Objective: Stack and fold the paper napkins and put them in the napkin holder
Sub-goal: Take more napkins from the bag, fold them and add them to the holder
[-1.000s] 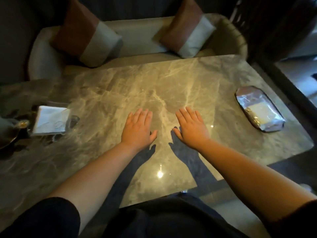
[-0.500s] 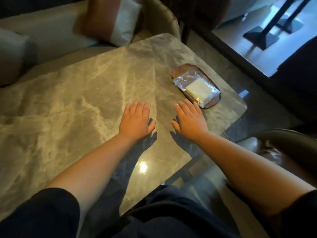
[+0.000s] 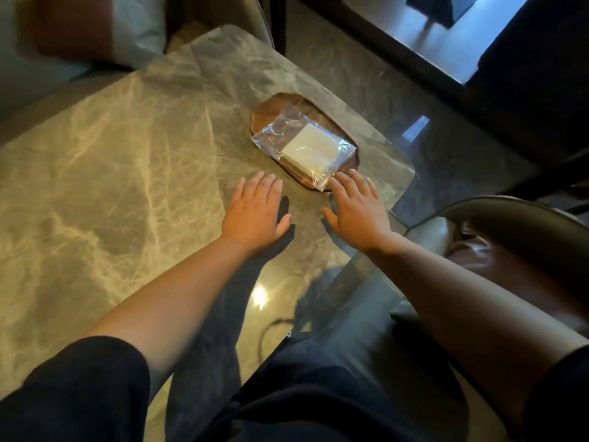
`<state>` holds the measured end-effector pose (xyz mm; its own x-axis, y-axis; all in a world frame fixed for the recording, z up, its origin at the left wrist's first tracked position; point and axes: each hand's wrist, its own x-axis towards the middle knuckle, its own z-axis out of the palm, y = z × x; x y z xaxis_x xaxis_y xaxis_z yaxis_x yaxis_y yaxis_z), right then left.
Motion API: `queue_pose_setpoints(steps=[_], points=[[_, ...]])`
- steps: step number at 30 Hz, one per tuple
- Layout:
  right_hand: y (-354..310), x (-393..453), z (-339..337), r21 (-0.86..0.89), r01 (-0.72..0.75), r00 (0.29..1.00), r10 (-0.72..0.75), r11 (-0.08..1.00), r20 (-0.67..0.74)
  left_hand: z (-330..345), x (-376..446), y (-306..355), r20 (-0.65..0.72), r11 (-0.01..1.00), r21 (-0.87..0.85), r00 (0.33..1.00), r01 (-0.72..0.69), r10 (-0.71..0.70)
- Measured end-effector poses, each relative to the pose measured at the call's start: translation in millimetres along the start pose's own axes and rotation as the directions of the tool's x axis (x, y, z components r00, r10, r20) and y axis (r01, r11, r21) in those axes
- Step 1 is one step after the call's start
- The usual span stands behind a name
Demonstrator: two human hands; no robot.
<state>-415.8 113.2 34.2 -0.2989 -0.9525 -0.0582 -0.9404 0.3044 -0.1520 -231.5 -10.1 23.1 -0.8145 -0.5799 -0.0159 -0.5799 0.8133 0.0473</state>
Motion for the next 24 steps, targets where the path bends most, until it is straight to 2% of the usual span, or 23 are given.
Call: queue_pose_setpoints(steps=[14,21,24], points=[[43,54,22,0.182,-0.23,0.973,0.226,0.956,0.04,18,92,11,0.025,0.992,0.035,0.993,-0.117,0.117],[49,83,26,0.292,-0.302,0.952,0.304,0.908,0.039,25,128,4,0.047,0.999,-0.031,0.998,-0.036,0.037],[51,91,27,0.358,-0.336,0.94,0.332,0.871,0.075,31,134,3,0.097,0.999,-0.051,0.995,-0.013,0.018]])
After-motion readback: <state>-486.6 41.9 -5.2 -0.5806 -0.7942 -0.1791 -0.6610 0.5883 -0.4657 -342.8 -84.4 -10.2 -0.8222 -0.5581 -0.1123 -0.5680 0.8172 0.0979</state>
